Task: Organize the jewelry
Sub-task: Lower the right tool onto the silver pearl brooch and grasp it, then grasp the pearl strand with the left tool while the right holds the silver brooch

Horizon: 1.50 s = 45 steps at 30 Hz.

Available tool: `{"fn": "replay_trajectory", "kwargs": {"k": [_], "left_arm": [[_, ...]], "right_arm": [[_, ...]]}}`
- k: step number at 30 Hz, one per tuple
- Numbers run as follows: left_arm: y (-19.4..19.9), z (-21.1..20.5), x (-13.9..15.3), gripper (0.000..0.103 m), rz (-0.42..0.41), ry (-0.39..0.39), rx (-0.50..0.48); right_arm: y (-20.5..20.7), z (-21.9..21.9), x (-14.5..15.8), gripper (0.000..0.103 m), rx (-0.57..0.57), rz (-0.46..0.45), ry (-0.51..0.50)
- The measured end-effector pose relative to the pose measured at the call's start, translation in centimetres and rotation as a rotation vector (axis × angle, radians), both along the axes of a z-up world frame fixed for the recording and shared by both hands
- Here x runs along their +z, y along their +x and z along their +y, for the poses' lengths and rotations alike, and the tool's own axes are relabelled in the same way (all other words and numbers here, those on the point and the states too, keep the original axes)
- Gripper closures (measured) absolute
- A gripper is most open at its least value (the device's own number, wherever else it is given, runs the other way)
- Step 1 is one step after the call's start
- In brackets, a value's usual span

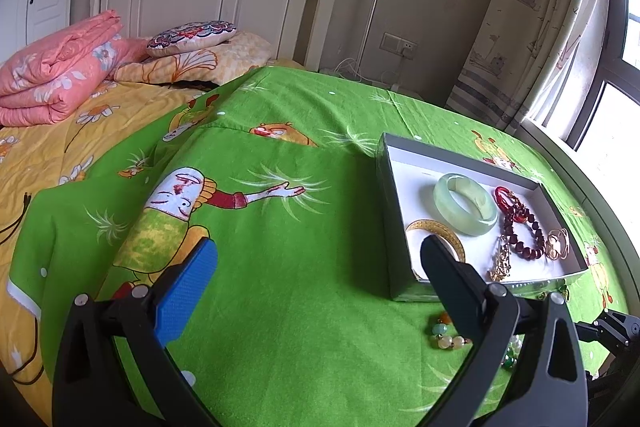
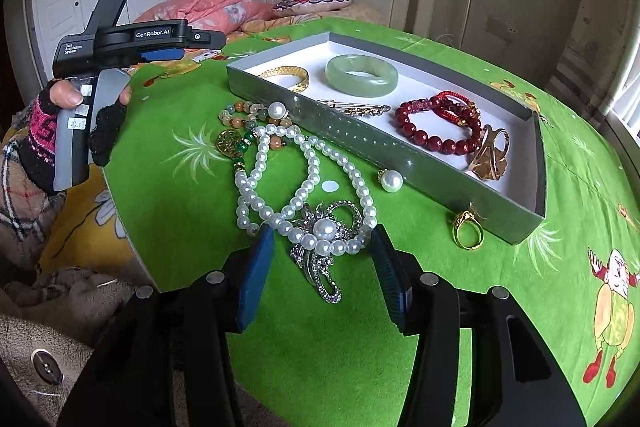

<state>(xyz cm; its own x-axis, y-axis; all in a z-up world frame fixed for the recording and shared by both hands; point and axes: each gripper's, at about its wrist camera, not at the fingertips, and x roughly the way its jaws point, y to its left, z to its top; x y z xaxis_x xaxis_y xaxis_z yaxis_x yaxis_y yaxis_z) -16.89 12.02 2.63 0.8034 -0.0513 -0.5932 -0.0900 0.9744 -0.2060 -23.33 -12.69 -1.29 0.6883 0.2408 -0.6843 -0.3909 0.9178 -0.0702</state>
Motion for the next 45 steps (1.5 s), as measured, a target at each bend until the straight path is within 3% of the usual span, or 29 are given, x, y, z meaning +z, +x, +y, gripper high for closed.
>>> {"fn": "replay_trajectory", "kwargs": {"k": [3, 4, 10, 12, 16, 18, 22, 27, 30, 33, 36, 42, 45], "left_arm": [[0.1, 0.1, 0.1, 0.003, 0.002, -0.002, -0.005], [0.1, 0.0, 0.1, 0.003, 0.004, -0.005, -0.013], [-2.6, -2.9, 1.1, 0.003, -0.032, 0.05, -0.154], [-4.4, -5.3, 1.3, 0.003, -0.057, 0.098, -0.243], [-7.9, -11.7, 1.0, 0.003, -0.103, 0.291, -0.458], [-8.5, -14.3, 0.5, 0.003, -0.094, 0.332, -0.552], [-7.7, -18.0, -1.0, 0.02, -0.05, 0.397, -0.67], [-5.4, -20.0, -2.4, 0.034, 0.029, 0.449, -0.788], [-4.5, -20.8, -2.7, 0.037, 0.061, 0.447, -0.861], [-4.2, -21.4, -3.1, 0.05, 0.084, 0.454, -0.92], [-3.5, -21.3, -3.1, 0.07, 0.113, 0.408, -0.934], [-2.8, -20.3, -3.1, 0.068, 0.16, 0.335, -0.911], [-2.7, -20.5, -3.0, 0.067, 0.178, 0.341, -0.9]], "right_arm": [[-0.4, -0.2, 0.1, 0.071, 0.007, -0.015, -0.015], [-0.6, -0.3, 0.3, 0.081, -0.001, -0.026, -0.035], [-1.7, -2.4, 1.4, 0.082, -0.061, -0.076, -0.077], [-1.7, -3.3, 1.4, 0.082, -0.082, -0.078, -0.066], [-1.8, -5.1, 1.2, 0.082, -0.117, -0.066, -0.018], [-1.8, -5.5, 1.1, 0.082, -0.124, -0.062, -0.006], [-2.1, -5.8, 1.0, 0.082, -0.122, -0.061, 0.012], [-2.2, -6.3, 0.8, 0.082, -0.121, -0.06, 0.045], [-2.2, -6.5, 0.7, 0.082, -0.121, -0.058, 0.059], [-2.3, -6.6, 0.7, 0.082, -0.119, -0.062, 0.064], [-2.5, -6.8, 0.8, 0.082, -0.119, -0.071, 0.078], [-2.5, -7.2, 0.7, 0.081, -0.113, -0.071, 0.107], [-2.4, -7.1, 0.4, 0.081, -0.11, -0.064, 0.107]]}}
